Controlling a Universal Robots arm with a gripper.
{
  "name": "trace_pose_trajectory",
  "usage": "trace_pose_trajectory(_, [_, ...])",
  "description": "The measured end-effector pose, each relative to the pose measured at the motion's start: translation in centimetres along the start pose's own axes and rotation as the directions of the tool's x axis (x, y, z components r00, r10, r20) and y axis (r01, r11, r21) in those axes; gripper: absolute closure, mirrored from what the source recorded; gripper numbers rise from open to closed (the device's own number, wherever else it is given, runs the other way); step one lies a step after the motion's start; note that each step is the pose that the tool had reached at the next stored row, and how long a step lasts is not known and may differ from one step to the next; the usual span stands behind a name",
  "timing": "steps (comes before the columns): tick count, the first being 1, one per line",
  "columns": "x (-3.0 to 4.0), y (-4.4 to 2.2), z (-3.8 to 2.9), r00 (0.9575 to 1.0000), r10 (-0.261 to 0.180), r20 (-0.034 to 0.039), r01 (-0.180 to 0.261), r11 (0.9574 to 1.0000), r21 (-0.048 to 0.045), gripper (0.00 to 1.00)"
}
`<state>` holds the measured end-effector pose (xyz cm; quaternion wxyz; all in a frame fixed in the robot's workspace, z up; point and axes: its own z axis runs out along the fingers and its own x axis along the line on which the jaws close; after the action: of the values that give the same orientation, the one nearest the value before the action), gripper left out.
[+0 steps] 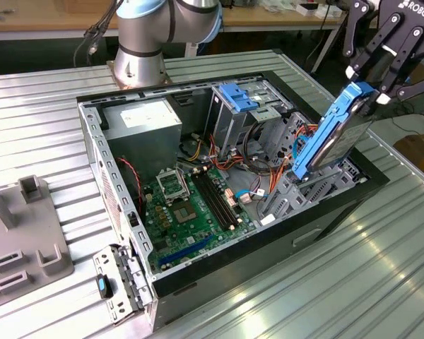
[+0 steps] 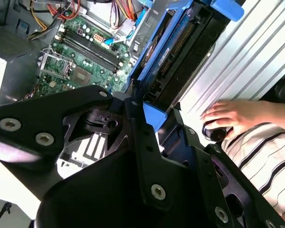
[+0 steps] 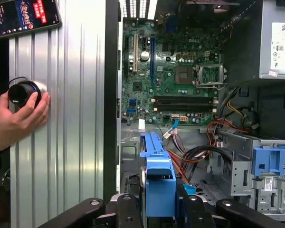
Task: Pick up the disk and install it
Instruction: 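Pick up the disk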
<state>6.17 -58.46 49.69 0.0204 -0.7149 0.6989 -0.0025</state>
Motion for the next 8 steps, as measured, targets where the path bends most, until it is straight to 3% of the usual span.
trace_pose_trajectory(4, [0.04,-1.05,0.71,1.0,0.0,0.0001,0.0,1.0,0.0,0.63])
trace_pose_trajectory(8, [0.0,-1.36,1.32,1.0,0.001,0.0001,-0.001,1.0,0.0,0.63])
